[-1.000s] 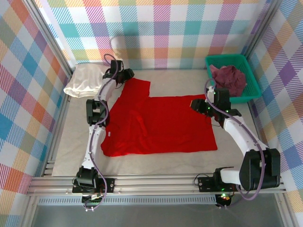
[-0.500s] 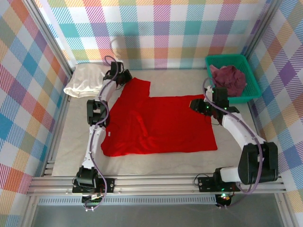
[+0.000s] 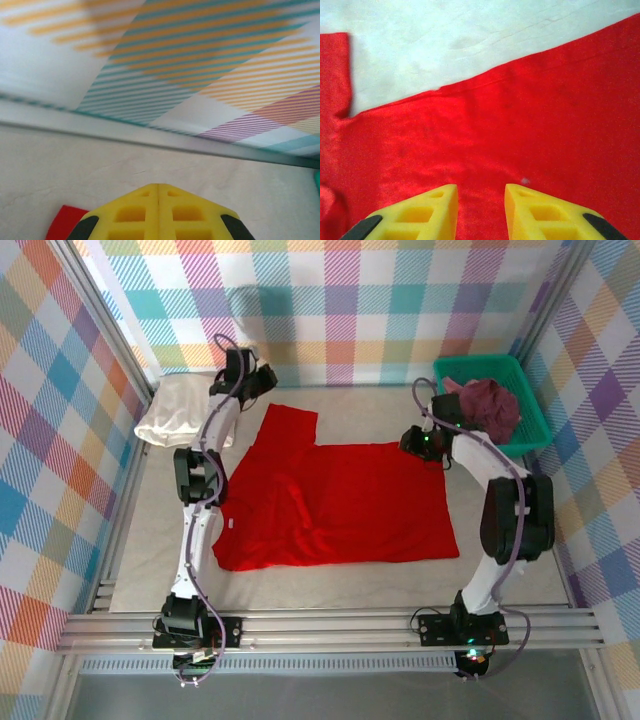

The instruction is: Fold and stack the t-shirts

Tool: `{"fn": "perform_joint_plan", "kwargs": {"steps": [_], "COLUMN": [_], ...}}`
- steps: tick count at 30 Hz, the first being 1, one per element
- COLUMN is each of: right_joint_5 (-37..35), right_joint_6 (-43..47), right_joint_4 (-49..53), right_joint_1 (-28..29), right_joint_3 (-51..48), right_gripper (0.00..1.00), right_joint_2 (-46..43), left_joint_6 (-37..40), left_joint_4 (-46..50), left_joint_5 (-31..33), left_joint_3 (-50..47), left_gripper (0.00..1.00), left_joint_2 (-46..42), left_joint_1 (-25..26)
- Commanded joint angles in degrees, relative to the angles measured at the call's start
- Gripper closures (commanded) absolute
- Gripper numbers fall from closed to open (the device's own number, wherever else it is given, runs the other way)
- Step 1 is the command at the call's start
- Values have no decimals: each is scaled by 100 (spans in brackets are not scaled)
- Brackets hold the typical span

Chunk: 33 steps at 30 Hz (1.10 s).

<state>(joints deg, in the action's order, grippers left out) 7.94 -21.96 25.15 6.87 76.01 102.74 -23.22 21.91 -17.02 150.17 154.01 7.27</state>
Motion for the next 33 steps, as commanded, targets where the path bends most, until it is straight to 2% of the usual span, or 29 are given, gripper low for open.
{"fn": "perform_joint_plan", "kwargs": {"steps": [1,2,3,4,6,9,14,16,18,22,26,29,31,33], "right_joint_5": [-692,-740,-686,-543,-420,-211,179,303,469,721,875,912,954,953], "right_joint_6": [68,84,122,146,119,86,105,86,69,43,20,-1,-8,-18], "right_joint_4": [718,834,910,895,816,597,374,246,89,-102,-177,-230,-299,-315], "right_joint_1": [36,39,41,37,58,57,67,62,60,60,41,16,-12,-29], "right_joint_3": [520,687,840,904,876,713,531,405,241,-9,-149,-258,-351,-408], "right_gripper": [69,68,68,68,68,67,67,67,67,67,67,67,67,67], "right_joint_2": [441,570,683,733,708,589,358,201,16,-279,-467,-600,-679,-722], "left_joint_6": [378,454,500,535,634,737,540,420,301,221,263,358,410,413], "left_joint_4": [165,322,516,693,981,1157,1012,974,917,850,883,918,896,831], "left_joint_5": [9,212,534,806,1176,1220,990,902,805,696,574,529,515,449], "left_joint_3": [120,120,125,125,126,116,122,127,120,126,121,121,121,122], "left_gripper": [100,100,94,73,69,50,41,41,36,33,36,48,62,71], "left_joint_2": [-418,-435,-436,-422,-391,-295,82,223,357,584,708,776,819,847], "left_joint_1": [125,126,111,85,49,72,93,92,91,112,199,288,357,402]}}
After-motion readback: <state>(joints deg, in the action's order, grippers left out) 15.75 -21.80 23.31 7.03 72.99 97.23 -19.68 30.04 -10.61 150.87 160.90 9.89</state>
